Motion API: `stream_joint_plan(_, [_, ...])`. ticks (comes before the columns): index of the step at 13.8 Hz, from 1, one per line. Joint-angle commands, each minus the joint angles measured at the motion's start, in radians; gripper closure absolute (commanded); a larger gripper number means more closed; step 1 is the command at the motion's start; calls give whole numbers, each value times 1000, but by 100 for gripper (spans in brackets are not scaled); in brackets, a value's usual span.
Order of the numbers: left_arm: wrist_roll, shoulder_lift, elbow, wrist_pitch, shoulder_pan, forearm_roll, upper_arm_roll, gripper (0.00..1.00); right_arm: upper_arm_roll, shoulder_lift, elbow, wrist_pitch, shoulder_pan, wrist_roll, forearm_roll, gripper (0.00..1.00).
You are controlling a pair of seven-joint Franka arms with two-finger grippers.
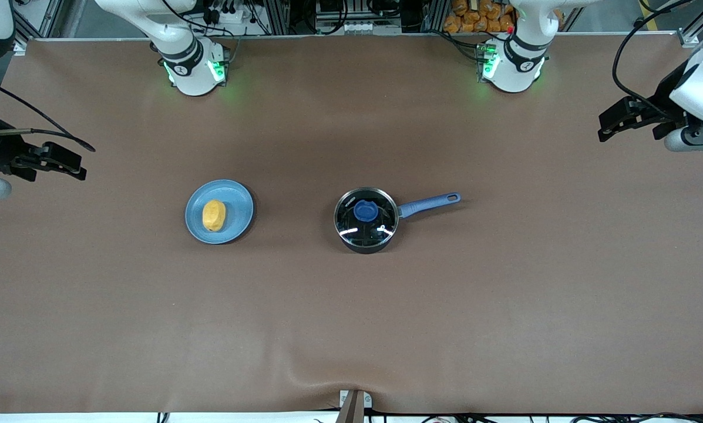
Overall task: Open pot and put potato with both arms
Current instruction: 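Reach the left gripper toward the glass lid on the saucepan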
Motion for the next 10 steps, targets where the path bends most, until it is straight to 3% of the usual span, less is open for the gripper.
stream_joint_plan(1, [3, -11, 7, -5, 9, 0, -4, 0, 2, -35, -38, 10, -1, 7, 2, 0])
stream_joint_plan(7, [10, 46, 28, 3, -2, 8, -7, 0, 2, -35, -41, 10, -1, 6, 2, 0])
stream_joint_plan(10, [-38, 133, 31, 120, -82, -3, -24, 0, 2, -35, -41, 10, -1, 4, 2, 0])
